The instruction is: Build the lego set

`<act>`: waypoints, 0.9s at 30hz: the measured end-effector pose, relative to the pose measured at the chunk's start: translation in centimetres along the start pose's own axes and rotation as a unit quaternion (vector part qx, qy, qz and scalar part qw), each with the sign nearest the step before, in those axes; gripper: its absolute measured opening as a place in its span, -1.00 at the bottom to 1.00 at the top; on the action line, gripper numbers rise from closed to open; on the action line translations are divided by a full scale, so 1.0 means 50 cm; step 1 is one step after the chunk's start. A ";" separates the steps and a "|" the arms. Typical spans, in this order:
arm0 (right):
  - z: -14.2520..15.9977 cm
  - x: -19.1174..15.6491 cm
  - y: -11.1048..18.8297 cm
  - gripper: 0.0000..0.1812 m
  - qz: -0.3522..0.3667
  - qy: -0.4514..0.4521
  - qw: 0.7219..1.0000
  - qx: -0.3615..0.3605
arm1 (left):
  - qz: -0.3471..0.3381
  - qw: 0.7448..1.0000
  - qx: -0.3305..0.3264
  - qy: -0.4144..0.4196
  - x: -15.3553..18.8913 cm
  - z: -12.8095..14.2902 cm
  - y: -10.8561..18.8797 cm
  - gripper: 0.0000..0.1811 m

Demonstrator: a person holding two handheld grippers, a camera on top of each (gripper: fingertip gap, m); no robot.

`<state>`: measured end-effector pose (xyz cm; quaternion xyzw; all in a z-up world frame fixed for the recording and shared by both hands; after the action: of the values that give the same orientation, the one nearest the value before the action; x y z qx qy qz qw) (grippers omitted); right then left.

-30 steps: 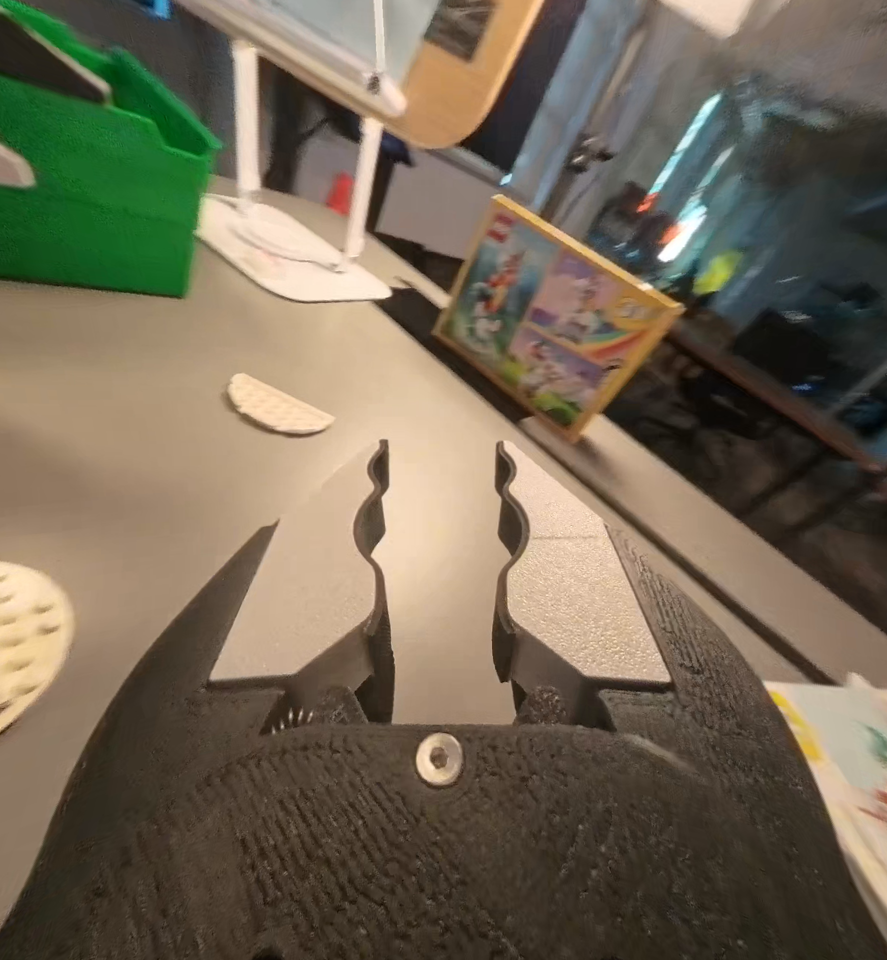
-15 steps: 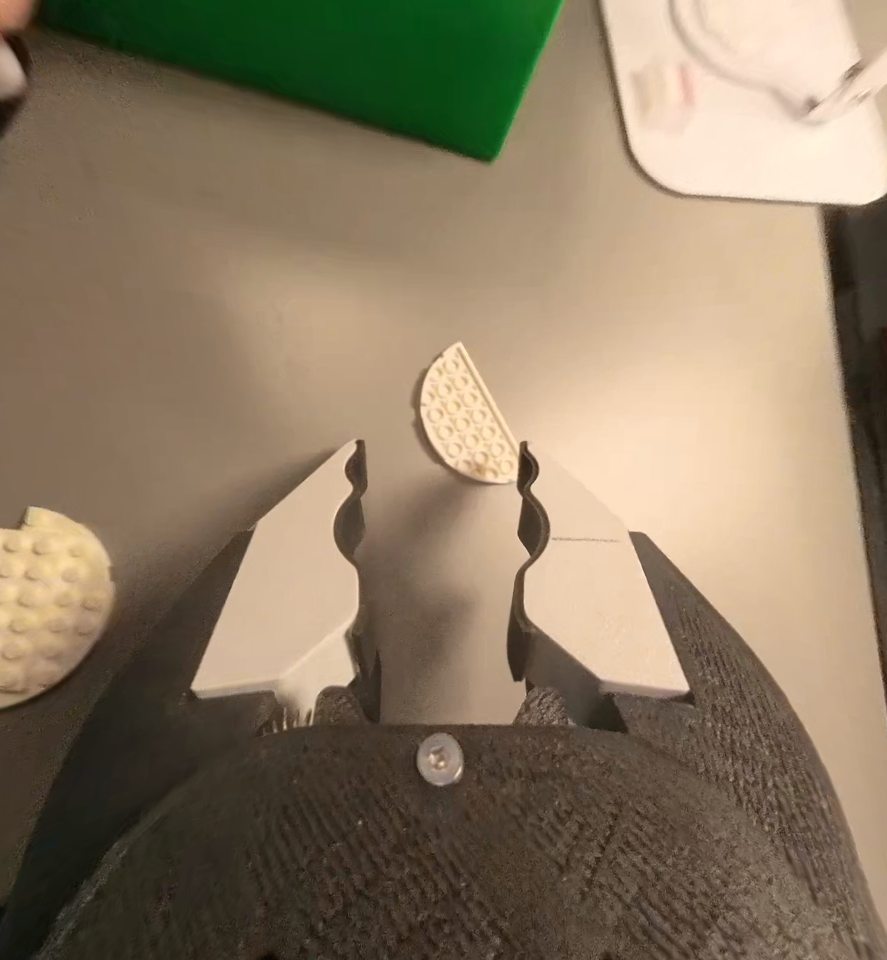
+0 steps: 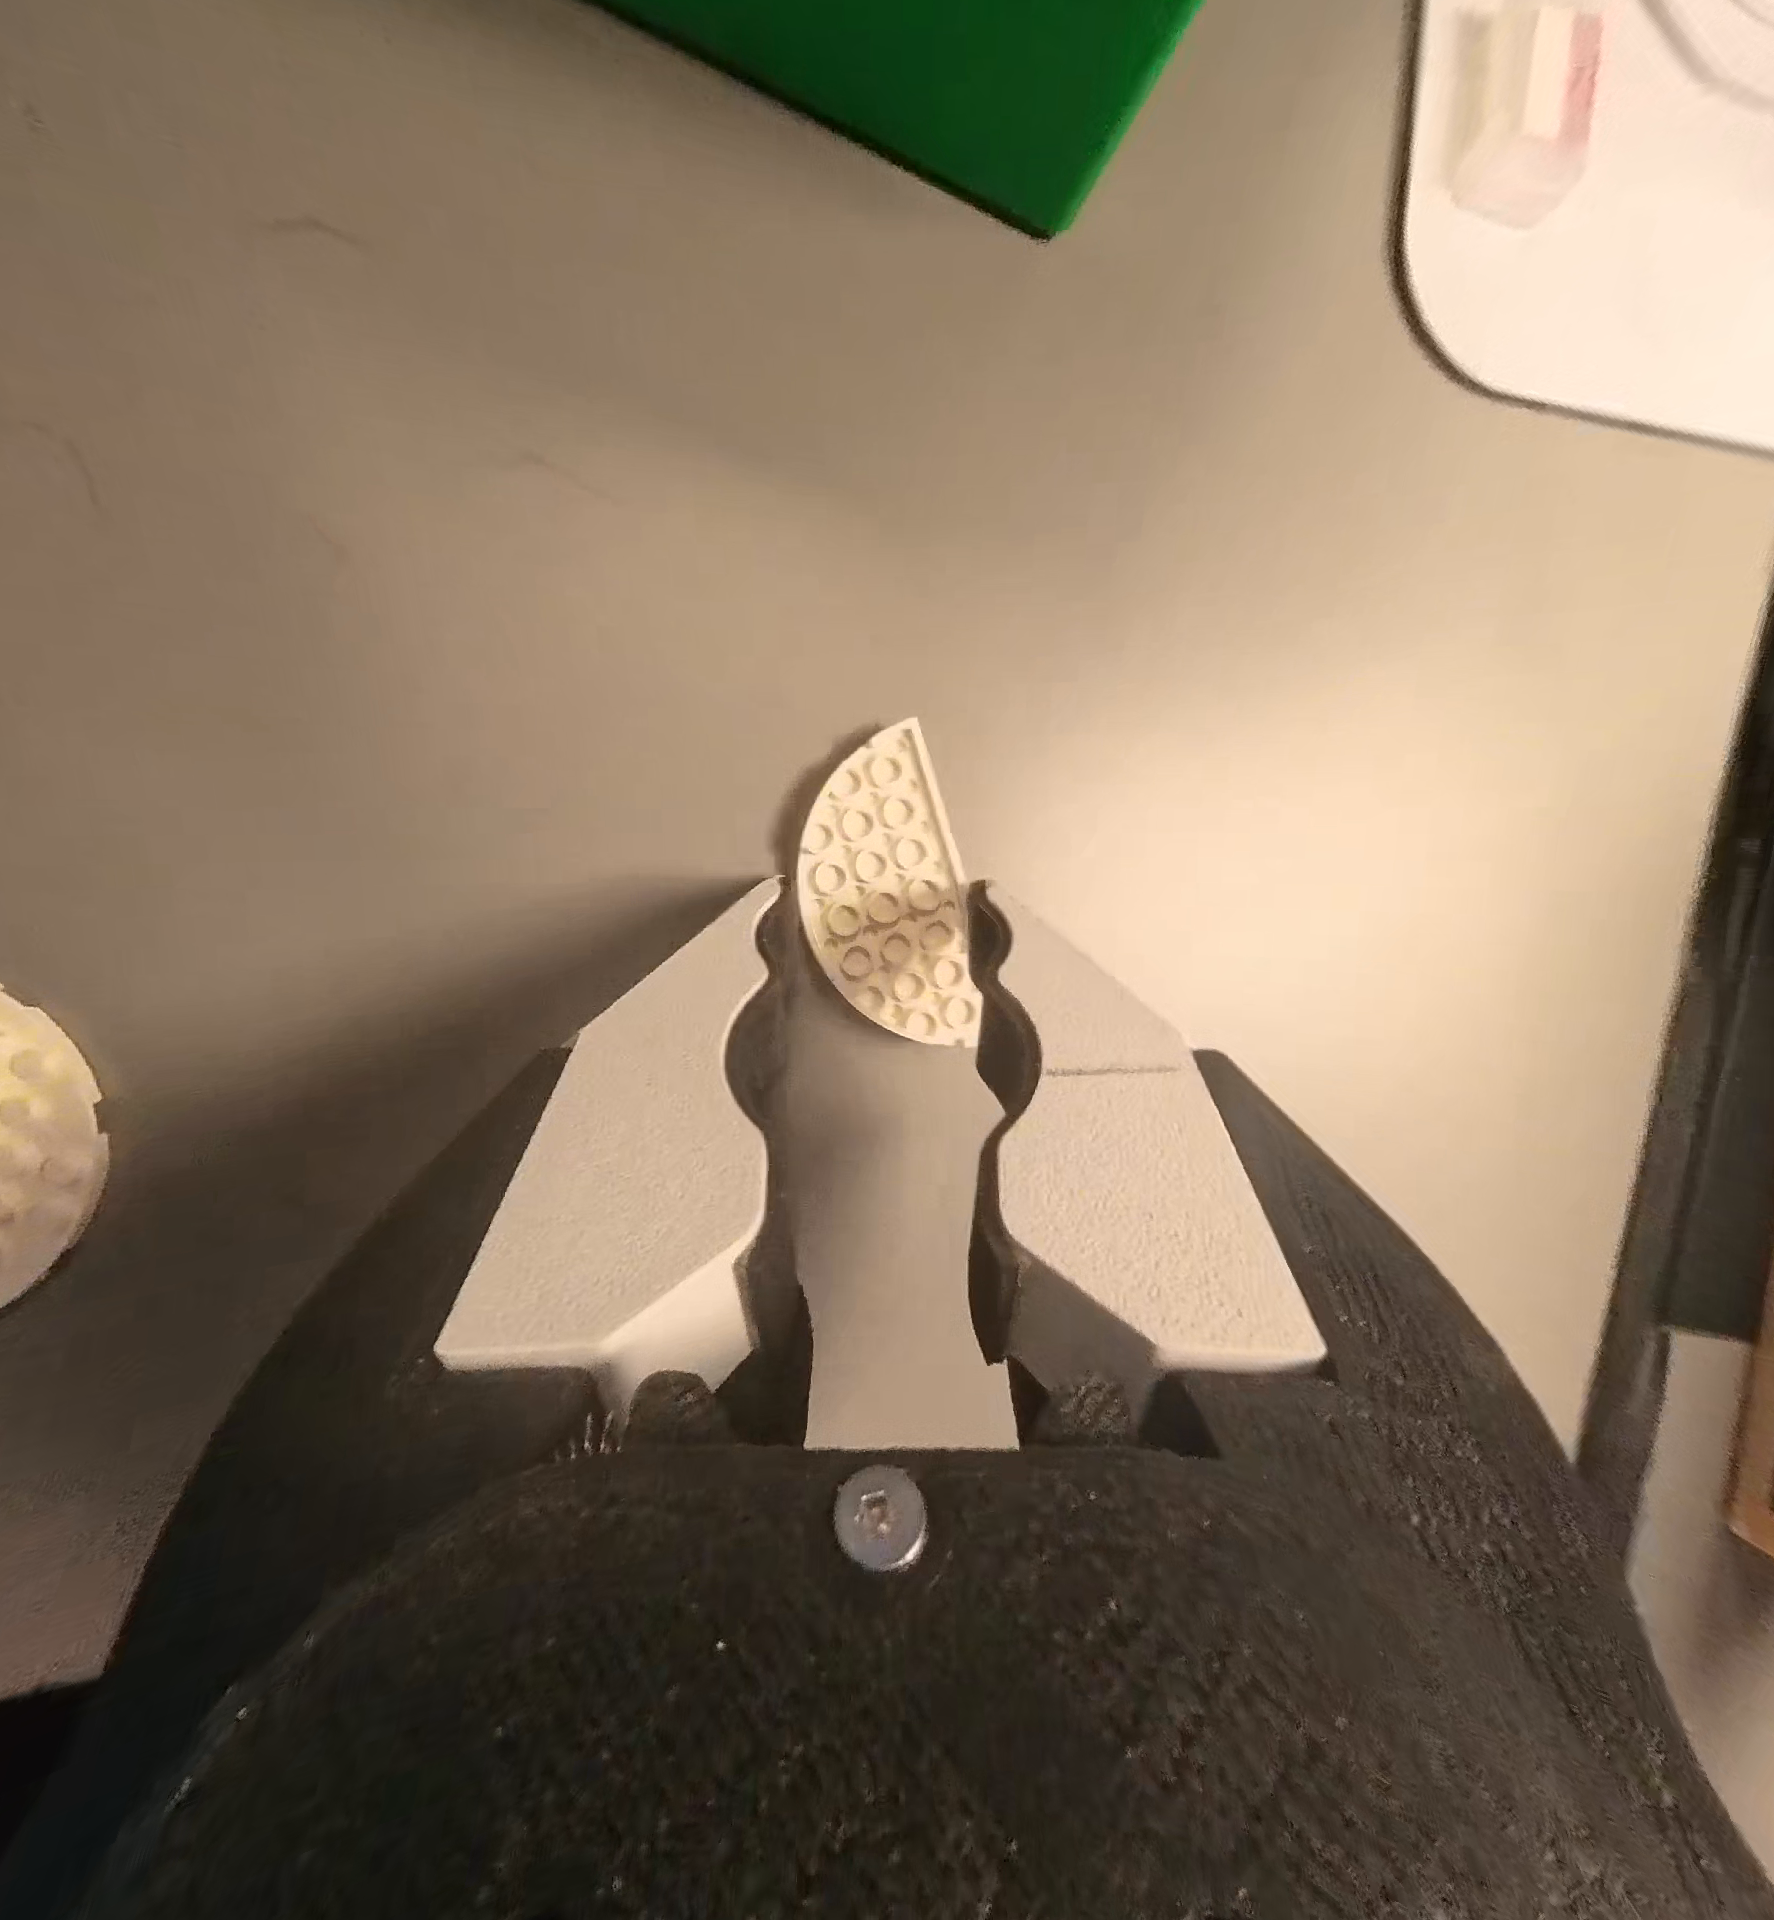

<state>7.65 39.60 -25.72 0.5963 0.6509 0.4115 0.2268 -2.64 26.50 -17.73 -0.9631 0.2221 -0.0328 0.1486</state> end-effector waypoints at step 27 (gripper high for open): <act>-0.041 -0.363 0.264 -0.40 0.294 -0.255 0.776 0.496 | 0.332 0.884 -0.023 0.330 0.133 0.001 0.019 -0.98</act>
<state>17.20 20.94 -17.49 0.8716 0.4763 -0.0887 -0.0746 2.96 22.79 -18.06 -0.7699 0.5655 -0.2921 0.0466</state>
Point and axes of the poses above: each gripper's, where its closed fingertips meet, y back along the fingers, z out of its underside, x = y × z across the jaws, the point moved 7 cm from there along y, back along the fingers, and after that the axes turned 3 degrees about x, right-handed, at the moved point
